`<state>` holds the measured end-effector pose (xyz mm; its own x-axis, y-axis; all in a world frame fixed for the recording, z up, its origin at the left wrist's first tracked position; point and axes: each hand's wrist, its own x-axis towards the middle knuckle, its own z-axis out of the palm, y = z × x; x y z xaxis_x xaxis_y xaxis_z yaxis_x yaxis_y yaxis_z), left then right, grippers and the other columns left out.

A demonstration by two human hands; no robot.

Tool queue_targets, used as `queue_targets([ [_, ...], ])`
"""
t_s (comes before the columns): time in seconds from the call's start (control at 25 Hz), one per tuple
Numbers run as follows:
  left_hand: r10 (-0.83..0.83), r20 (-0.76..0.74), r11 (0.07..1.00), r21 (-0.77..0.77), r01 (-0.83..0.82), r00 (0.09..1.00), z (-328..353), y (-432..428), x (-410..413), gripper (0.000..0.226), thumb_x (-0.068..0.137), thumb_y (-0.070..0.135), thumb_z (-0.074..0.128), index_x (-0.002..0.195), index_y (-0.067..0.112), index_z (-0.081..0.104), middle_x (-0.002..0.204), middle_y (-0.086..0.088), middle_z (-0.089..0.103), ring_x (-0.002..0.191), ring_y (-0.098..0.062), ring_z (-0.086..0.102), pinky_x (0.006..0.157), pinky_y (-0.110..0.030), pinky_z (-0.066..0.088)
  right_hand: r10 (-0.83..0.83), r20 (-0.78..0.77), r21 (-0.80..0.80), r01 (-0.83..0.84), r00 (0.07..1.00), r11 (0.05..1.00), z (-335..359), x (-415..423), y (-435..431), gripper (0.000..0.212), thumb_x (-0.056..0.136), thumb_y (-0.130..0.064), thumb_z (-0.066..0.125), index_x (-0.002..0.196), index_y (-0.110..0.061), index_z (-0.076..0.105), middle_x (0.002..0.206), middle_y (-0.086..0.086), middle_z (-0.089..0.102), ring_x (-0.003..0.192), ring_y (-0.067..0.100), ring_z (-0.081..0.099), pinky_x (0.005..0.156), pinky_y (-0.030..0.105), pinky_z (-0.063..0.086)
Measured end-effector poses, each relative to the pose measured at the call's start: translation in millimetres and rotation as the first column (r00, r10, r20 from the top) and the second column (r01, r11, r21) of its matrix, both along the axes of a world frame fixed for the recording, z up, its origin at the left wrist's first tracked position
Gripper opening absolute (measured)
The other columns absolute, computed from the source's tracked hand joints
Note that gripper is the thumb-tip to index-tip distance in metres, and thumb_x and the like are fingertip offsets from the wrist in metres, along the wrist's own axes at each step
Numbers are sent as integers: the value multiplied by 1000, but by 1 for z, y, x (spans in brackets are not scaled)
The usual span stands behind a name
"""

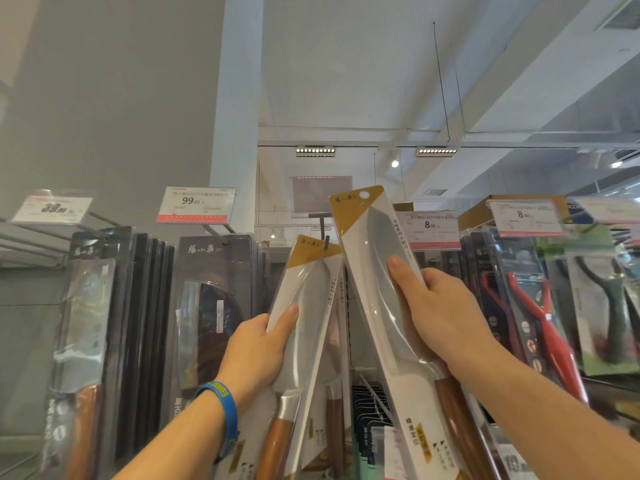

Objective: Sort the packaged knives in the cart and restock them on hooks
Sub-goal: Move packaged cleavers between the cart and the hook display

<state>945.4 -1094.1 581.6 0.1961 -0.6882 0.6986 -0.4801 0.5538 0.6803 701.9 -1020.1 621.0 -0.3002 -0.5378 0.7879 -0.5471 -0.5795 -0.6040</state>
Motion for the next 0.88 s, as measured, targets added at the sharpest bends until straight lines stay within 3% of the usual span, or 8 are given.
queue_targets([
  [0.08, -82, -42, 992, 92, 85, 996, 2, -13, -8, 59, 84, 74, 47, 77, 19, 65, 69, 8, 70, 65, -8, 67, 60, -28, 52, 13, -13, 1, -13, 1000, 1000, -3, 7, -1, 59, 88, -76, 46, 78, -22, 66, 70, -7, 69, 64, 11, 65, 55, 27, 41],
  [0.28, -192, -17, 891, 415, 181, 981, 18, -33, -27, 65, 95, 61, 42, 124, 5, 57, 118, -15, 66, 107, -32, 64, 95, -41, 52, 48, -31, 28, -47, 998, 999, -3, 16, 2, 64, 90, -73, 46, 77, -12, 62, 66, -3, 64, 61, 13, 60, 56, 27, 43],
  [0.32, -123, 61, 933, 347, 95, 991, 26, -30, -26, 67, 93, 60, 48, 132, 6, 52, 124, -14, 63, 112, -30, 62, 95, -37, 50, 54, -28, 27, -53, 998, 998, -3, 15, 3, 64, 90, -73, 47, 75, -12, 61, 63, -4, 63, 58, 11, 60, 54, 25, 43],
  [0.4, -23, 58, 999, -42, 26, 998, 53, -9, -19, 72, 82, 62, 60, 139, 22, 44, 127, 3, 60, 112, -13, 60, 85, -26, 49, 59, -13, 26, -58, 998, 998, -6, 13, 4, 64, 89, -72, 50, 72, -11, 59, 60, -5, 63, 53, 13, 59, 53, 24, 43],
  [0.48, -238, -21, 918, -332, 217, 971, 89, 20, -16, 78, 75, 63, 68, 142, 31, 40, 122, 16, 58, 108, 4, 57, 76, -13, 46, 53, -23, 33, -52, 998, 998, -10, 16, 6, 62, 90, -71, 50, 70, -12, 57, 60, -1, 59, 53, 16, 54, 54, 29, 43],
  [0.56, -321, 38, 880, -358, 313, 946, 128, 35, -18, 68, 82, 53, 71, 138, 27, 45, 120, 15, 60, 106, 2, 59, 78, -16, 49, 70, -12, 38, -69, 997, 997, -12, 21, 7, 61, 91, -69, 51, 68, -12, 57, 58, -4, 59, 52, 13, 54, 54, 28, 42],
  [0.68, -285, 100, 912, -279, 302, 953, 162, 39, -22, 23, 90, 35, 68, 106, 23, 56, 108, 2, 70, 89, -9, 70, 79, -30, 57, 73, -24, 29, -72, 997, 997, -20, 30, 6, 55, 92, -65, 52, 62, -19, 48, 50, -12, 50, 44, 2, 46, 50, 23, 35],
  [0.88, -70, 247, 941, -305, 146, 966, 160, 33, -17, 24, 97, 41, 55, 110, 21, 55, 102, 2, 65, 91, -17, 63, 73, -31, 55, 91, -58, 22, -90, 994, 996, -34, 45, 4, 58, 85, -67, 52, 65, -13, 52, 59, 2, 51, 52, 10, 45, 53, 26, 38],
])
